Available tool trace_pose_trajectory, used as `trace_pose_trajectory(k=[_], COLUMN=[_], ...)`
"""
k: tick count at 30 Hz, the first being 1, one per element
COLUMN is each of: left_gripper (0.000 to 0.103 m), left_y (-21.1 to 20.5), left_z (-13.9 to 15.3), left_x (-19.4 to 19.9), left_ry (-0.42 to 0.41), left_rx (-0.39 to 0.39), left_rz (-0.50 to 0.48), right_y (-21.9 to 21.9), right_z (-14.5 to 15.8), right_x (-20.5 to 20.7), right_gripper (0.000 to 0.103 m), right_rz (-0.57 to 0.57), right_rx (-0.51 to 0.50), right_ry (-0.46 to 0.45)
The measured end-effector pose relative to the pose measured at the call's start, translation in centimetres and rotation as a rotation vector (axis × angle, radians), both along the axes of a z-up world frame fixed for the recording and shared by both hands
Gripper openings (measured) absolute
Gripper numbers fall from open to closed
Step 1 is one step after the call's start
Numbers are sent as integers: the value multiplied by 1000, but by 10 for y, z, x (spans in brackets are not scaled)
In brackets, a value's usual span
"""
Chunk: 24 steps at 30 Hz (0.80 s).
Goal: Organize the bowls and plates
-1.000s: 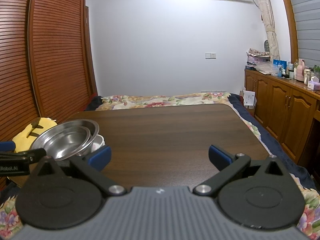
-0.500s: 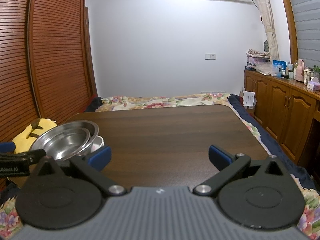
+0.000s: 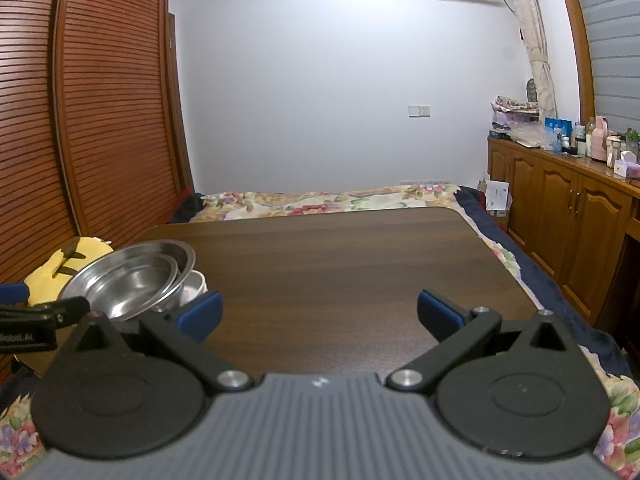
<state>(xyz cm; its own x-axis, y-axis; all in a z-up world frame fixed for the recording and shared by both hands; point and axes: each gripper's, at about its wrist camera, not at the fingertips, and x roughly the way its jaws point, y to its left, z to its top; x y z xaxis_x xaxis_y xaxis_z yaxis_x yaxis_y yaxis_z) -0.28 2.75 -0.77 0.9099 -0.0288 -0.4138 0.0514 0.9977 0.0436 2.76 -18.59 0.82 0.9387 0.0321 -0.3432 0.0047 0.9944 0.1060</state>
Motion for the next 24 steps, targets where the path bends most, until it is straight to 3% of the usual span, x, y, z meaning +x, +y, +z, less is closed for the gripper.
trace_pose_trajectory(k=[24], left_gripper=[103], left_y=[-2], left_z=[0], left_x=[-1], left_ry=[2], left_rx=[-3], left_rz=[-3], right_y=[0], right_z=[1], right_x=[-1], right_gripper=[103], right_rz=[-1], right_rx=[1], right_ry=[0])
